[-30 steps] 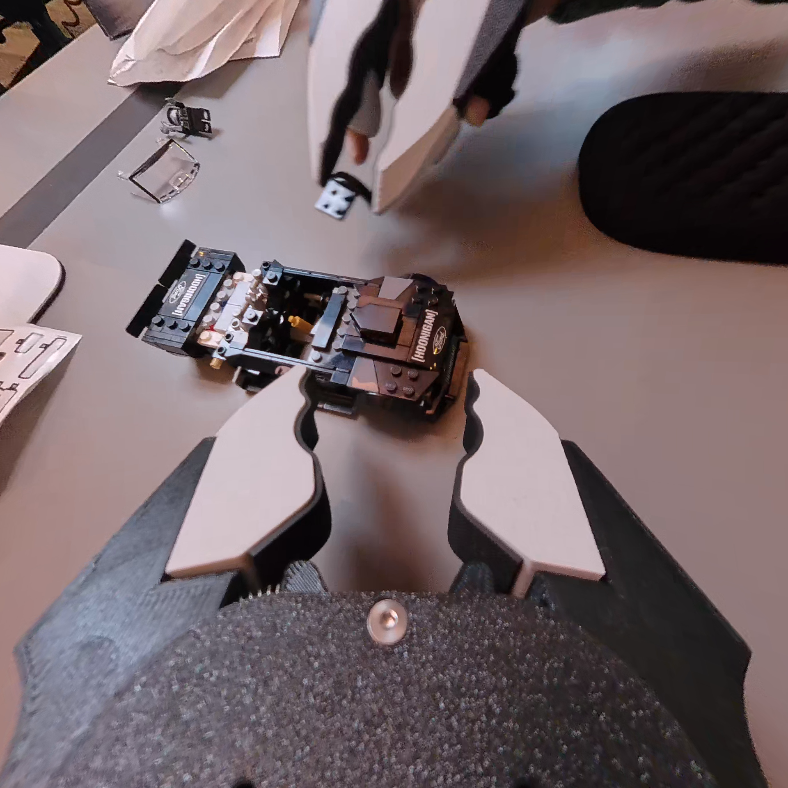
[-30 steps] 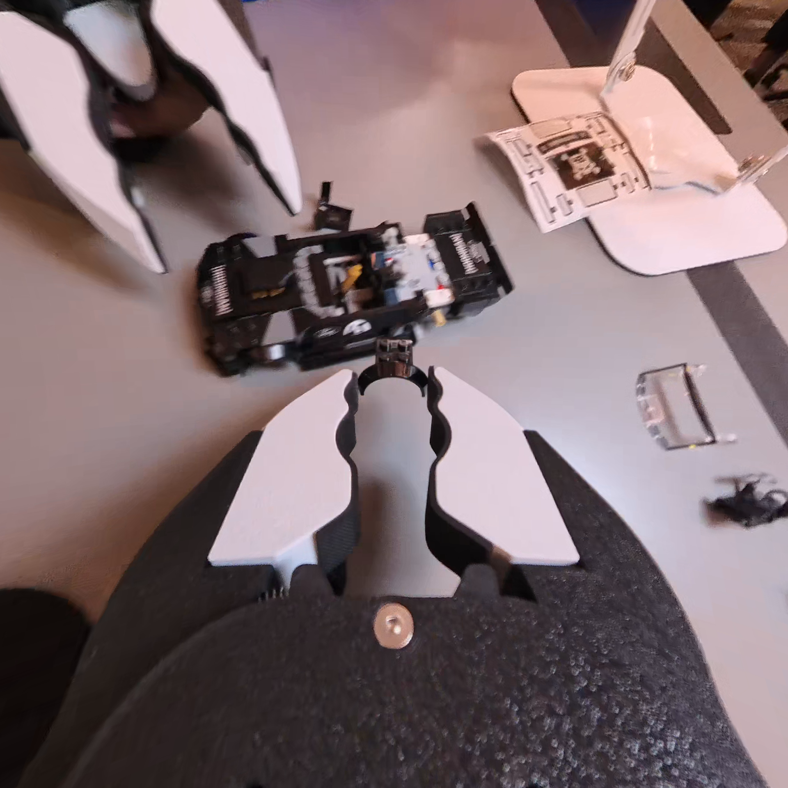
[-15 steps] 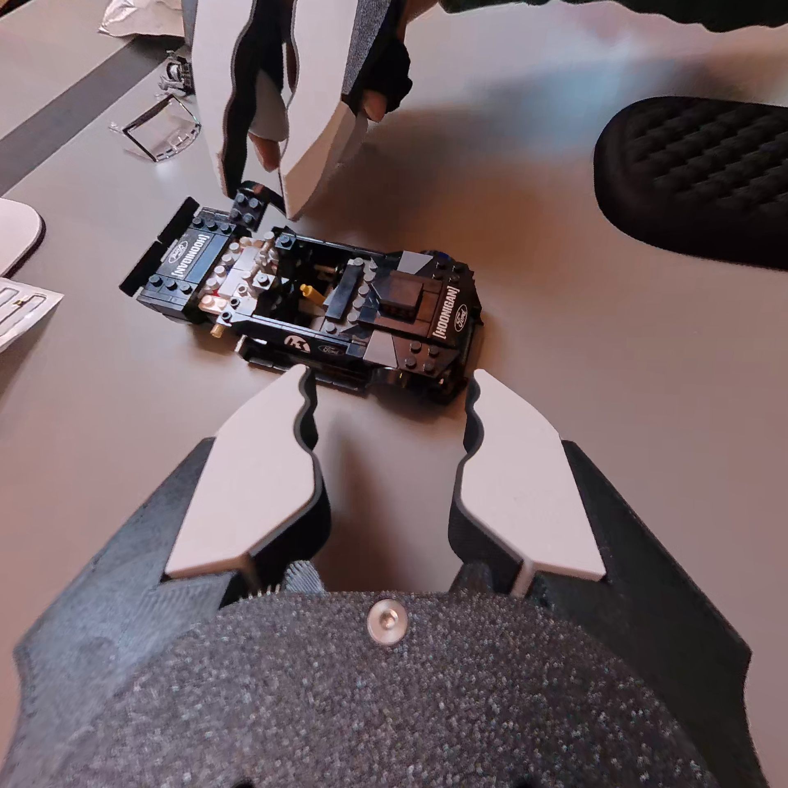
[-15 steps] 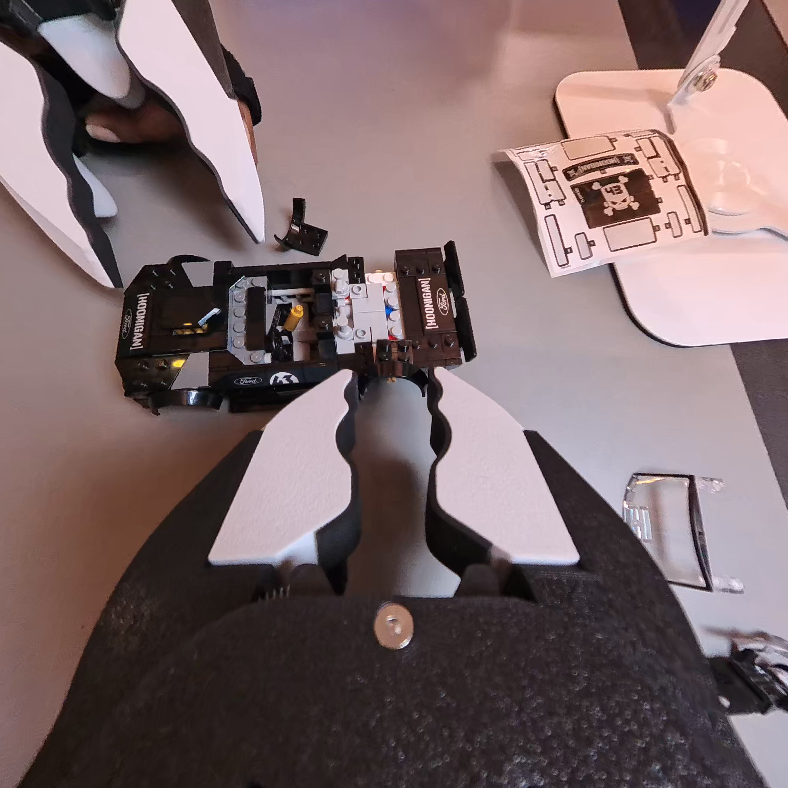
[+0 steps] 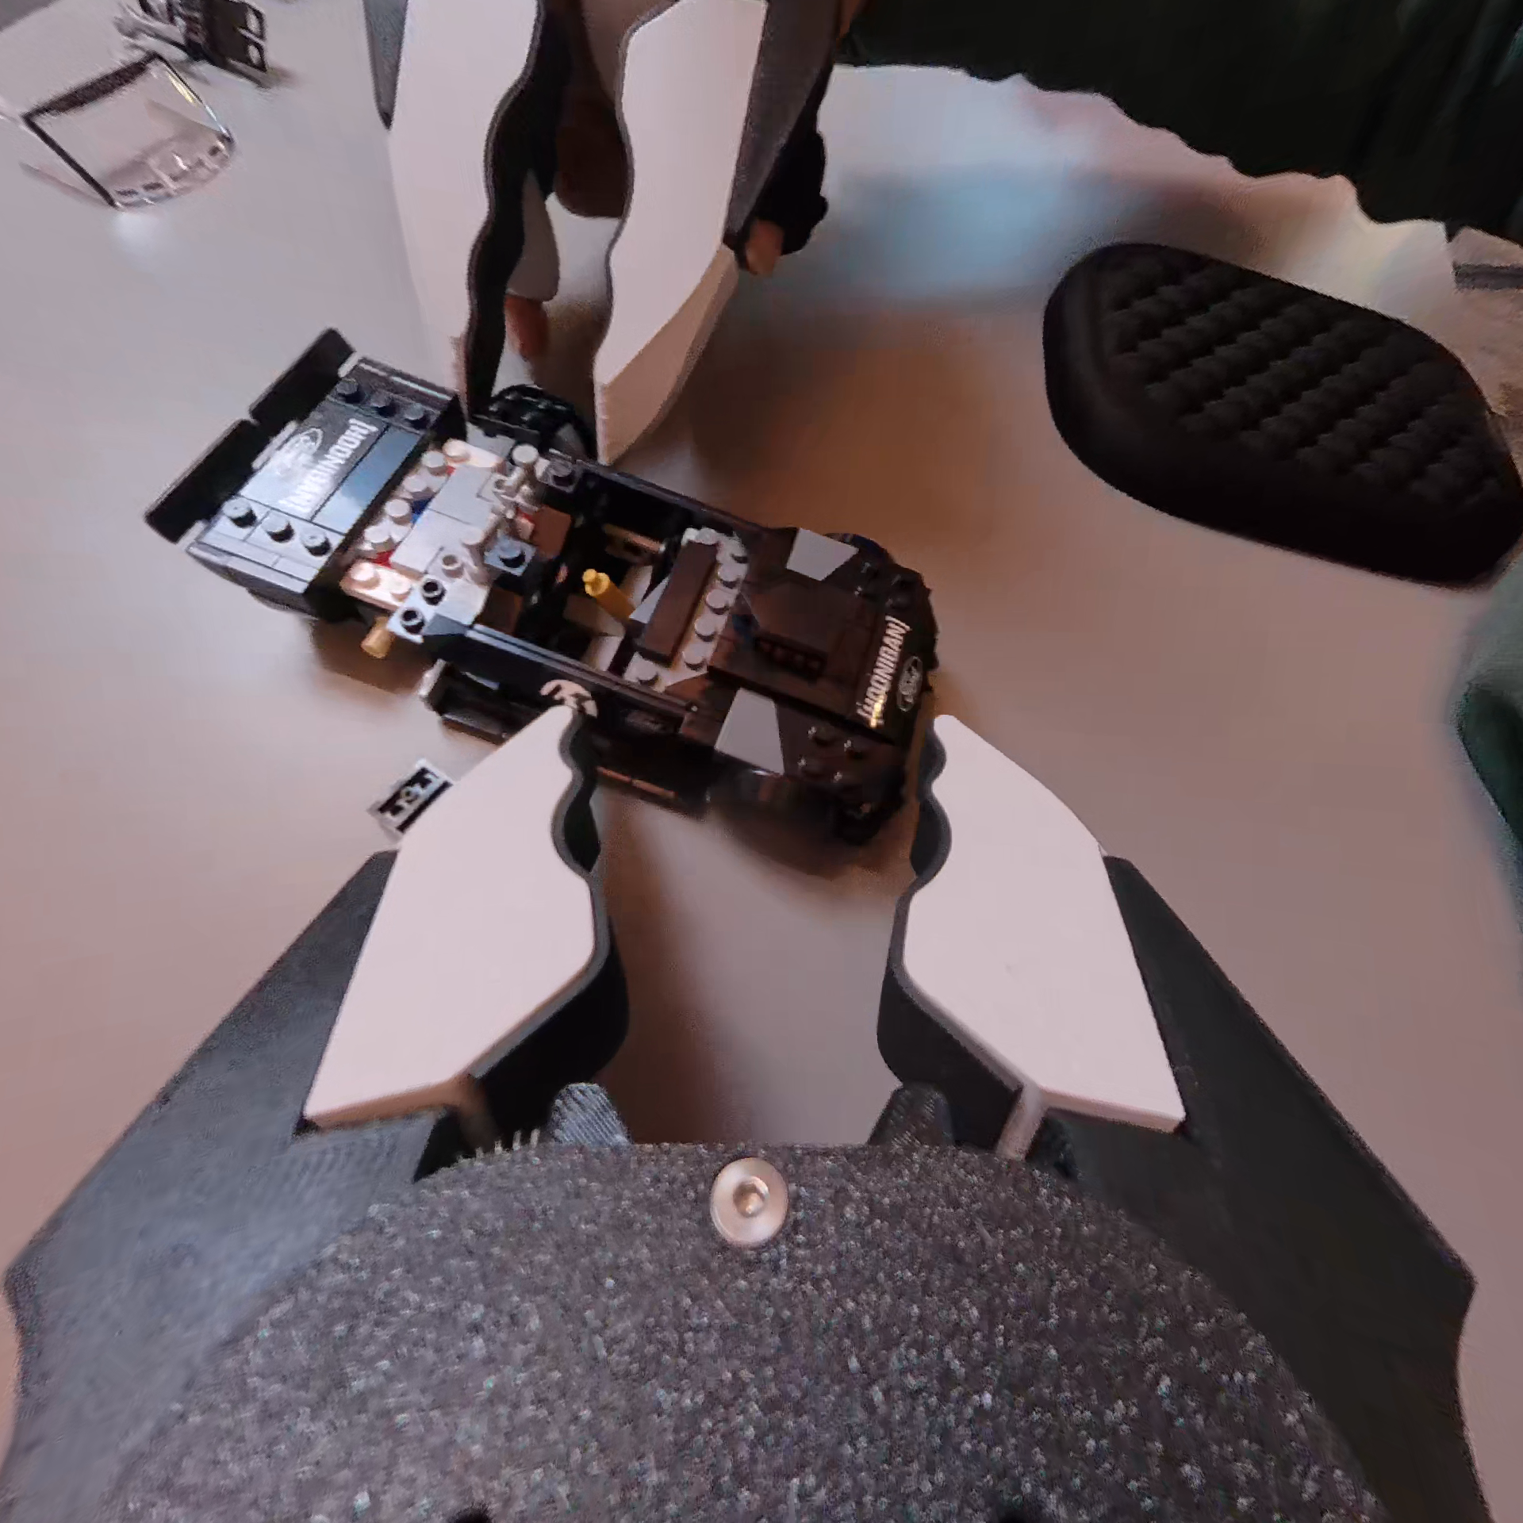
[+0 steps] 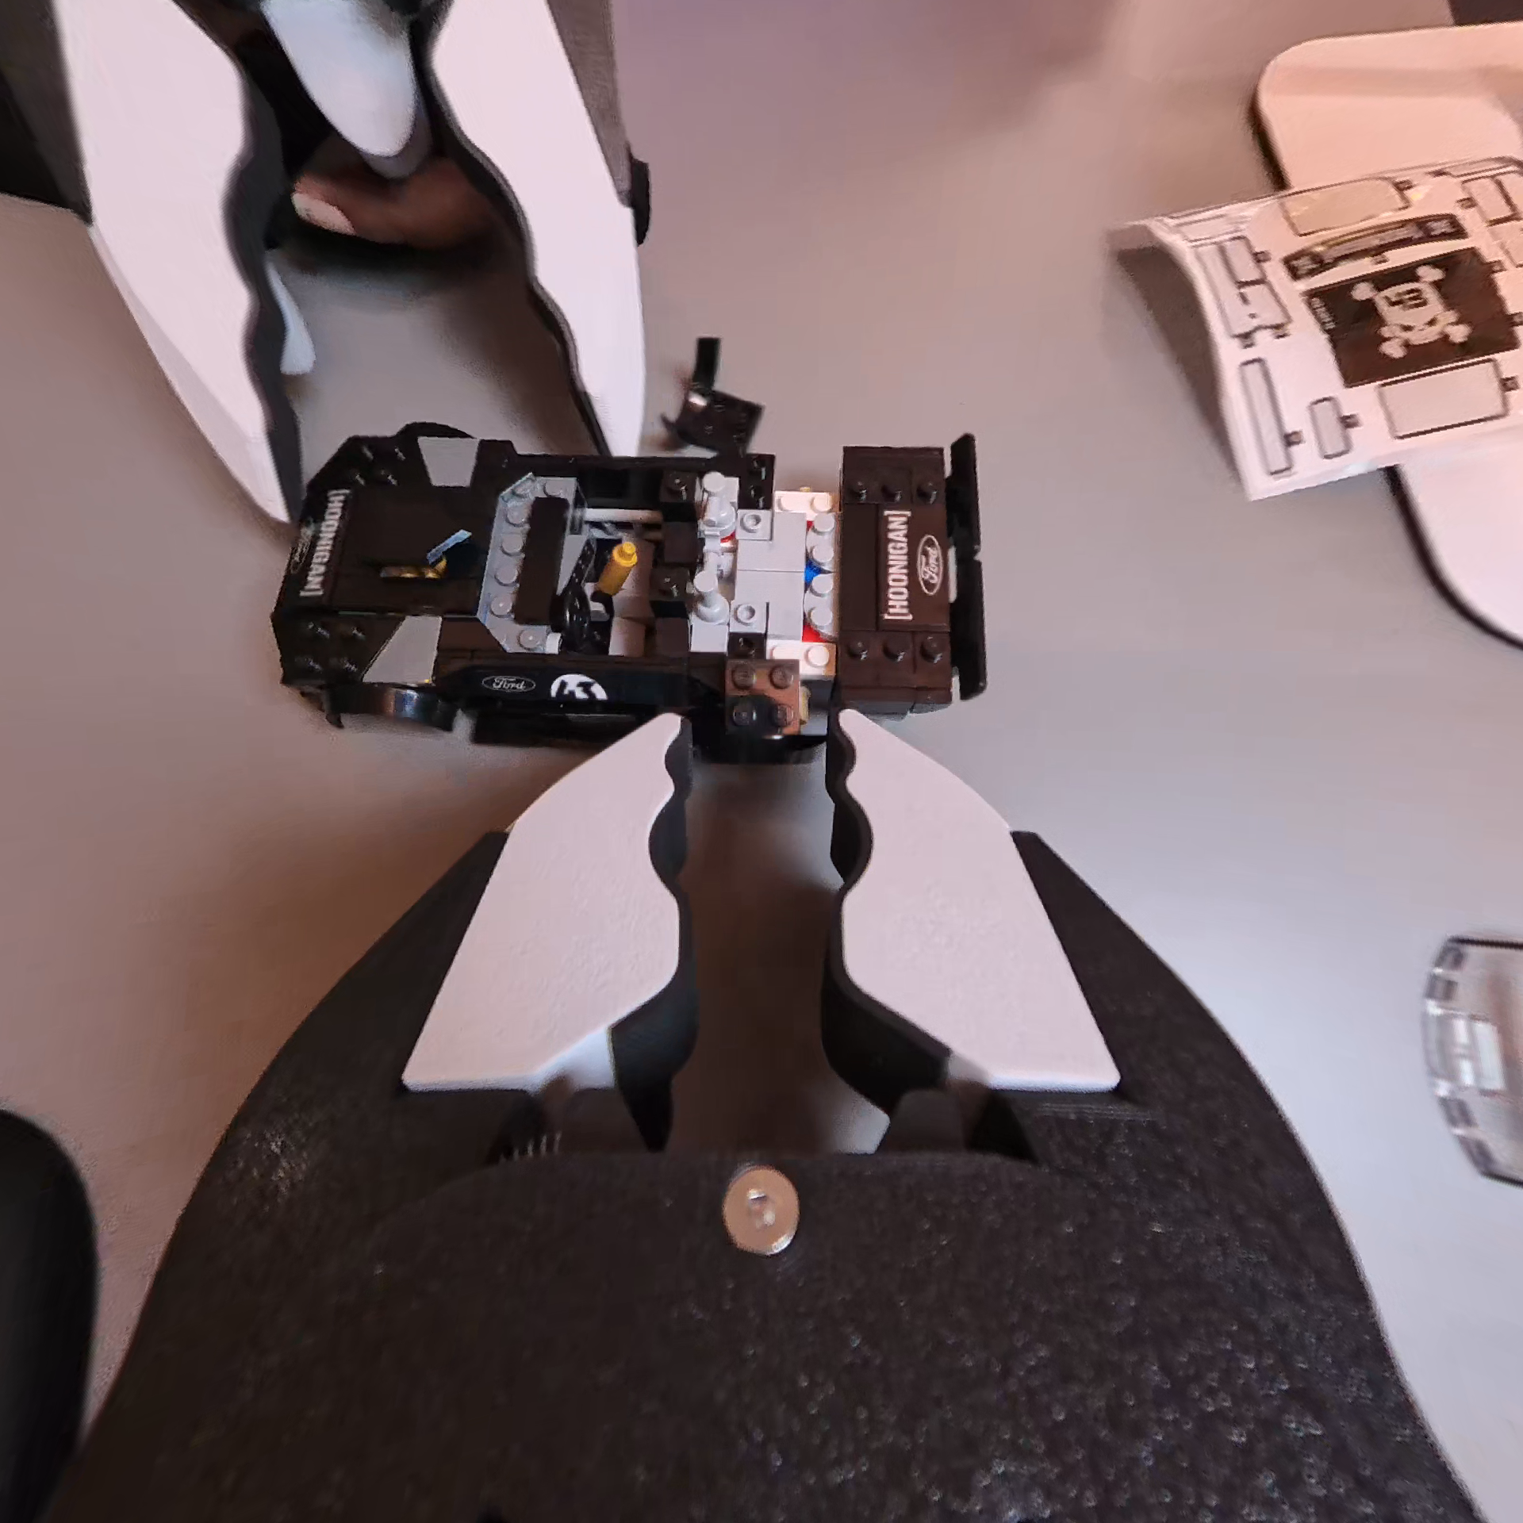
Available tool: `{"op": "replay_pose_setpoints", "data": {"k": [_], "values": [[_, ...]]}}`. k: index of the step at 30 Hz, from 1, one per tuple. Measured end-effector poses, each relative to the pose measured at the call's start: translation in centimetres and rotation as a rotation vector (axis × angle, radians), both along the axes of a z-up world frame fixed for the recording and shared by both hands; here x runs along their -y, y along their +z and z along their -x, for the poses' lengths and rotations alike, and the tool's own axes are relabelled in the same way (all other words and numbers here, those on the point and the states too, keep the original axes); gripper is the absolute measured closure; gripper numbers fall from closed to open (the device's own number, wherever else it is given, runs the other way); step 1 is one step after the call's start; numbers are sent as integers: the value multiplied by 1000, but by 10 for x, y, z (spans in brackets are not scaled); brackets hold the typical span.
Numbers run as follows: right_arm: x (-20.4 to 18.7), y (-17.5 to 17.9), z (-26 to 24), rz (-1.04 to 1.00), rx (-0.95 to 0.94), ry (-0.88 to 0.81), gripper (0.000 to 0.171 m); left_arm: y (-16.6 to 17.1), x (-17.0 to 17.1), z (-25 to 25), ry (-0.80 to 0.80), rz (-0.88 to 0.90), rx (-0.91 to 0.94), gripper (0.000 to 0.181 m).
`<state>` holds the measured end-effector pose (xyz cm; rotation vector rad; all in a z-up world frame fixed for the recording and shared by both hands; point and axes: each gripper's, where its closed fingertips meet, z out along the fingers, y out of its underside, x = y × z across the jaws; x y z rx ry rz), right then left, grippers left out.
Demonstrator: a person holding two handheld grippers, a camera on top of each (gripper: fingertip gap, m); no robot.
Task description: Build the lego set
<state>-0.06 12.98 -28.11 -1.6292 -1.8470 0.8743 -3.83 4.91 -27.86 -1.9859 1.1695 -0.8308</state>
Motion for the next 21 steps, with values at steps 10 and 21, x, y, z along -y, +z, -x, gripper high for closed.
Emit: {"op": "replay_pose_setpoints", "data": {"k": [10, 21], "values": [[49, -1, -25, 5, 16, -137, 140, -2, 43, -11, -165, 36, -22, 110], [60, 20, -41, -41, 48, -315, 140, 36, 9, -9, -83, 9, 78, 120]]}}
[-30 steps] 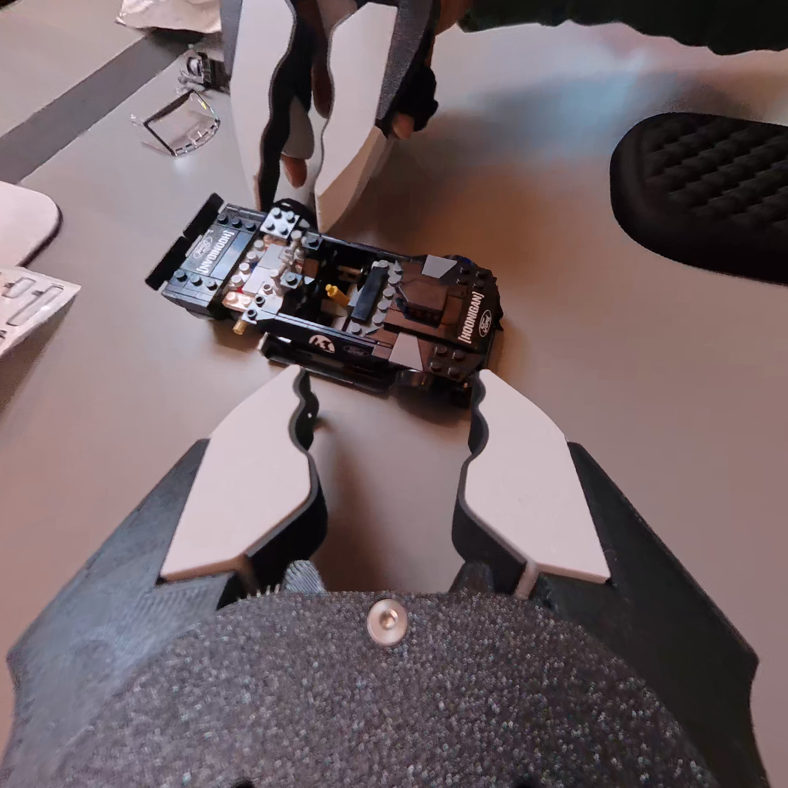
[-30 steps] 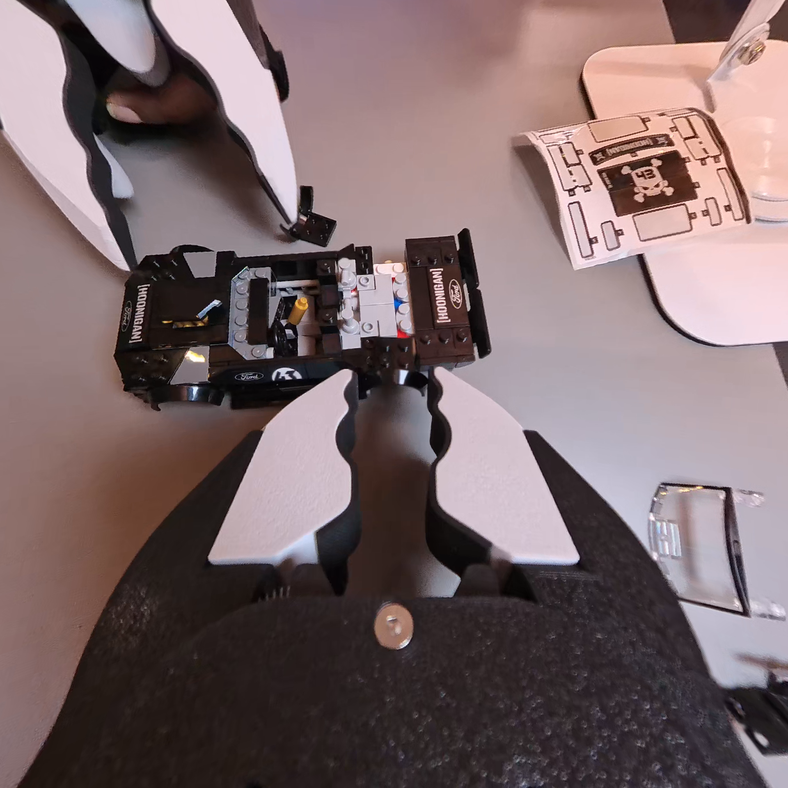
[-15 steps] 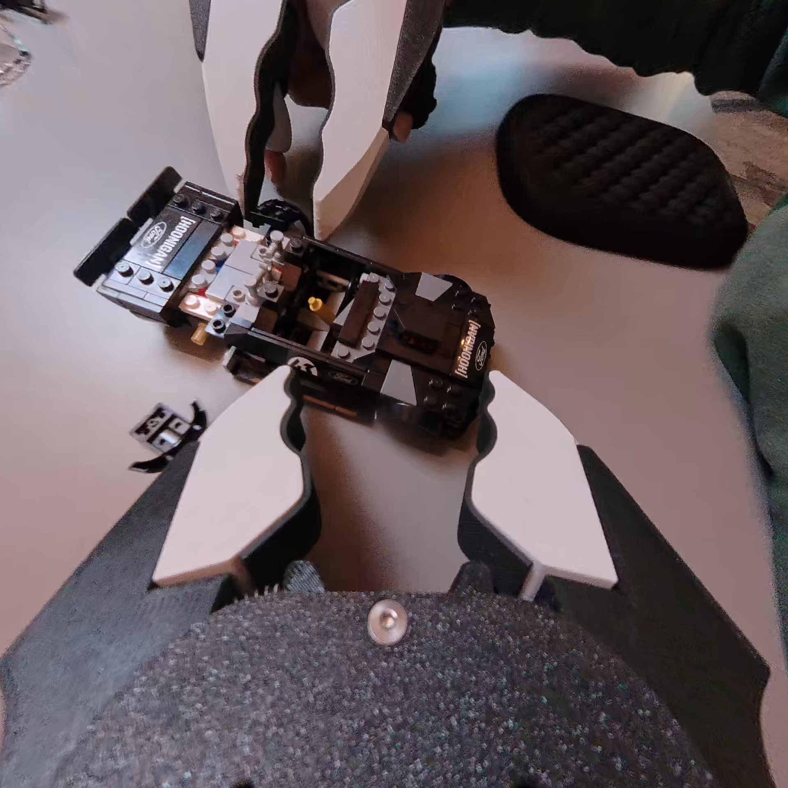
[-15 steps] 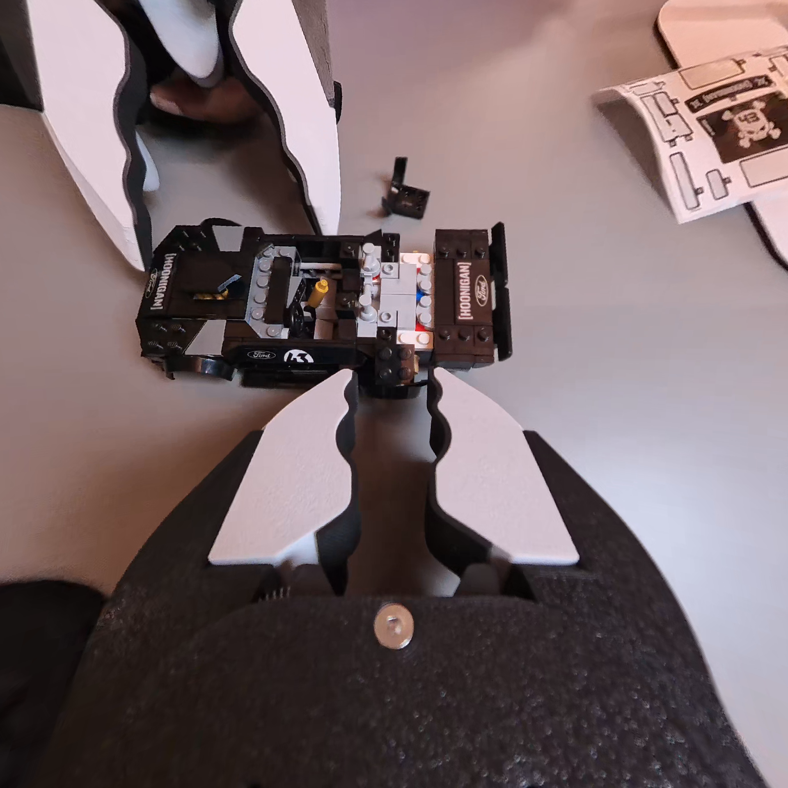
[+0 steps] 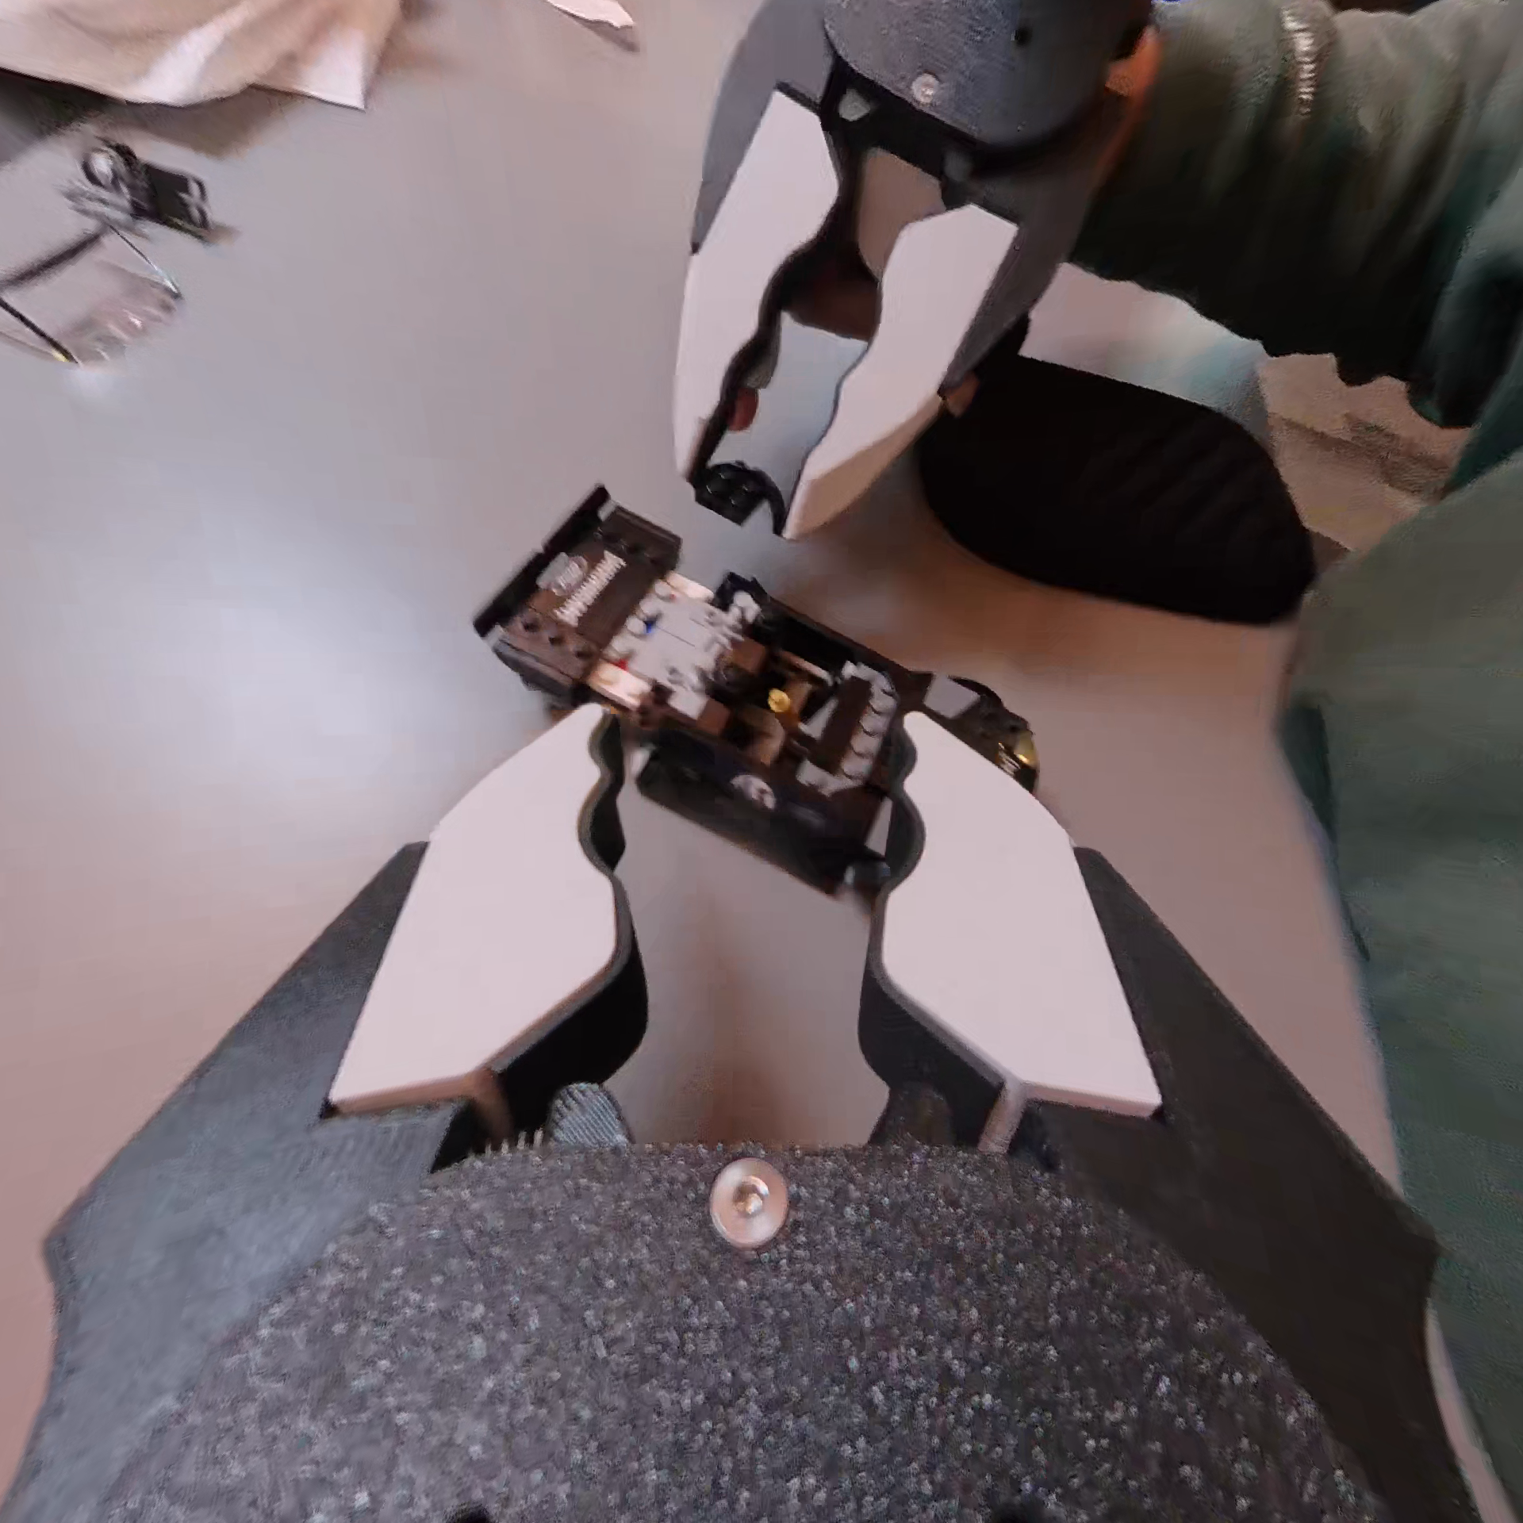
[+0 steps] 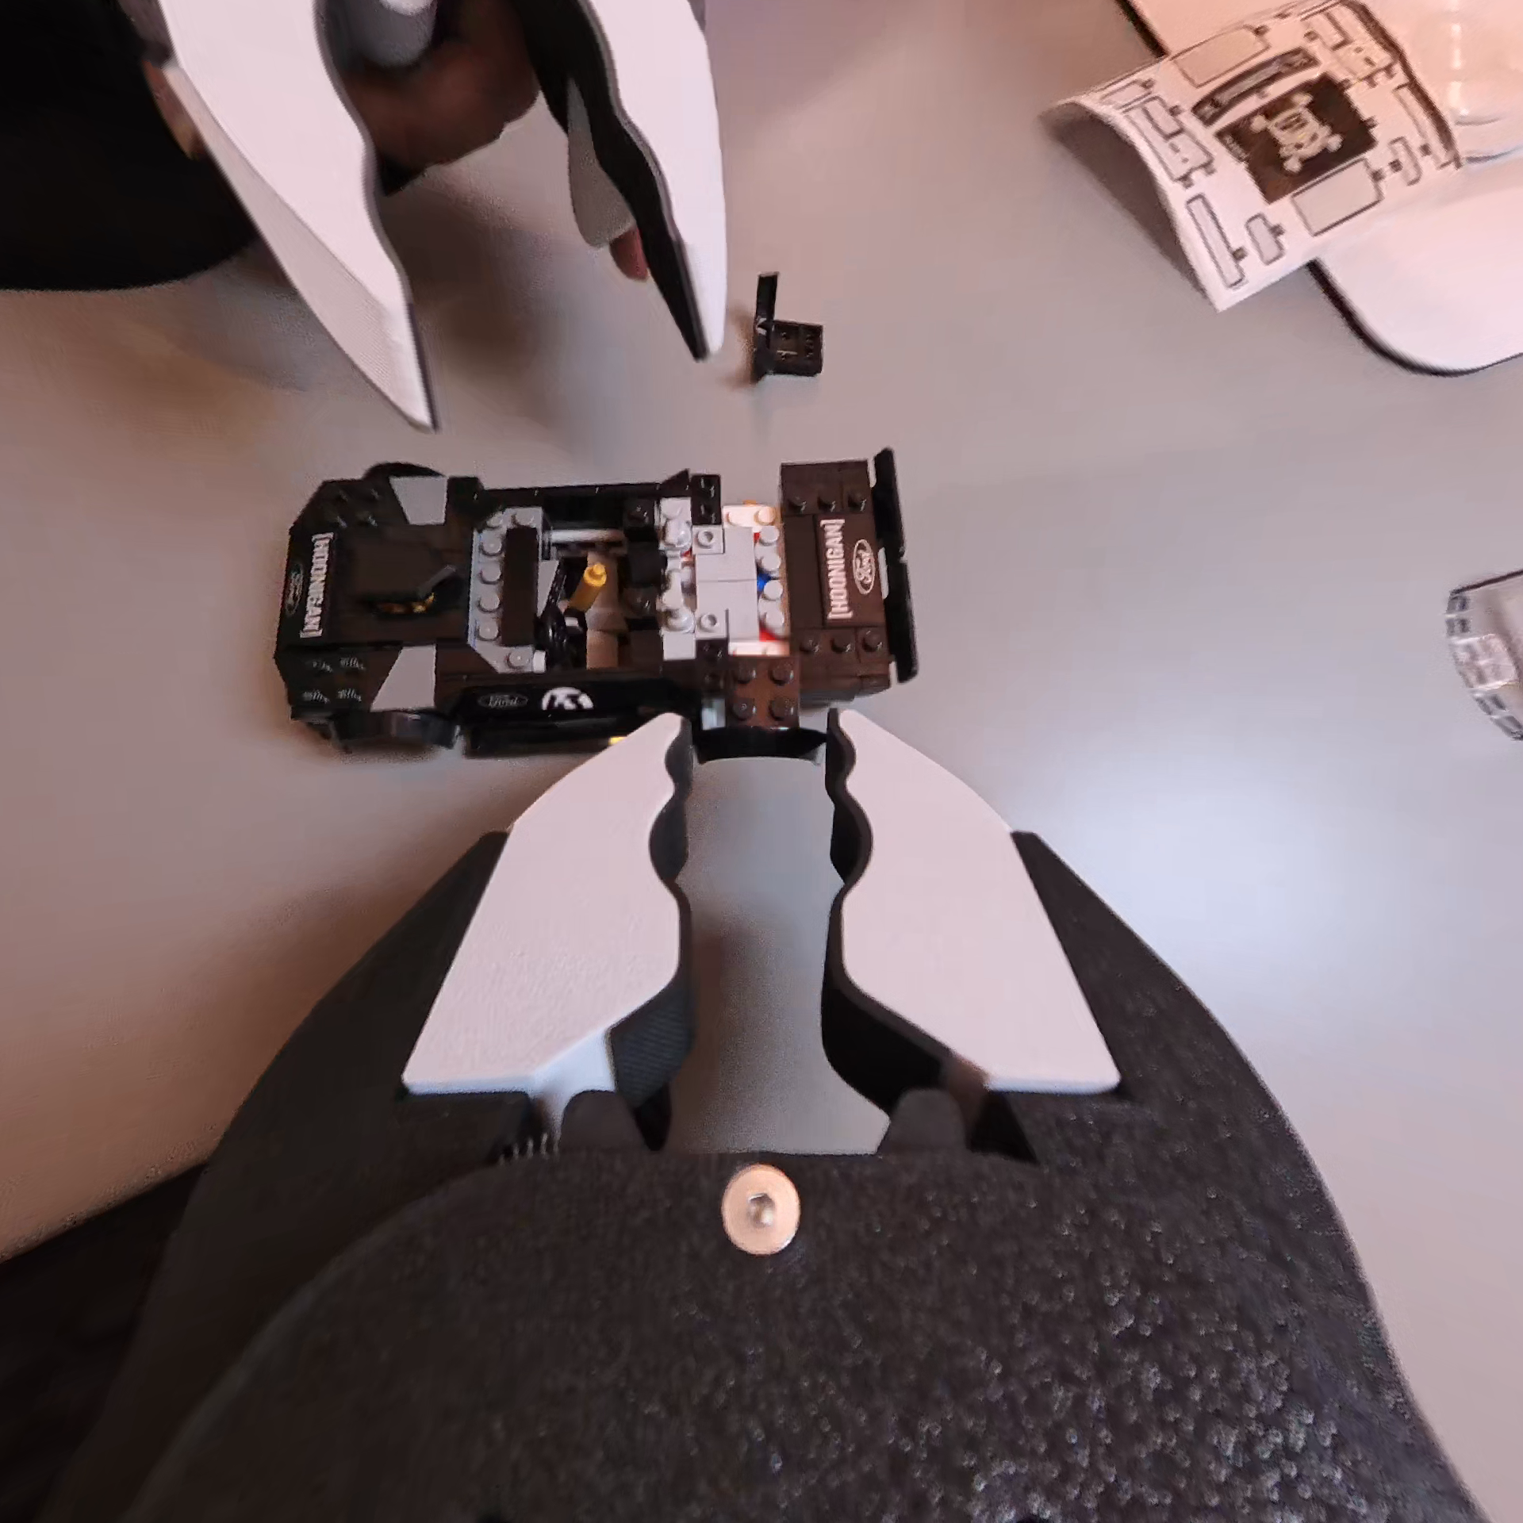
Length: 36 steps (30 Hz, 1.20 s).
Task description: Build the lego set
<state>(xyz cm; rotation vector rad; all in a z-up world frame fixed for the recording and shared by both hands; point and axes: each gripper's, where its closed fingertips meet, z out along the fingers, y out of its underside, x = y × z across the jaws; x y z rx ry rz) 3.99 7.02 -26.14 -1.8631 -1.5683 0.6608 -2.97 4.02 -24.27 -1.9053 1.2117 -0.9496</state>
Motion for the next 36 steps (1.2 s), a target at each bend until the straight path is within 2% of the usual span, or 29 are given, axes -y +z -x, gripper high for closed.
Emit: {"op": "replay_pose_setpoints", "data": {"k": [2, 7, 9, 12, 16, 21, 24, 28, 36], "values": [[-3, 6, 4, -25, 9, -14, 140, 3, -9, -9, -5, -22, -17, 131], [0, 15, 14, -88, 16, 7, 140, 11, -21, -35, -9, 201, 75, 144], [2, 18, 17, -90, 5, 7, 140, 15, -26, -41, -28, 232, 120, 148], [3, 20, 18, -85, -5, 10, 140, 17, -25, -48, -99, 181, 128, 151], [4, 22, 18, -80, -5, 17, 140, 8, -26, -51, -194, 2, 2, 151], [0, 21, 16, -88, 7, 16, 140, 3, -28, -56, -269, -107, -116, 163], [-3, 18, 14, -80, 8, 9, 140, -1, -32, -56, -297, -159, -176, 164], [-4, 10, 14, -59, 8, 2, 140, -11, -34, -55, -329, -184, -243, 164], [-7, 3, 10, -15, -62, -23, 139, -15, -36, -53, -341, -151, -240, 164]]}}
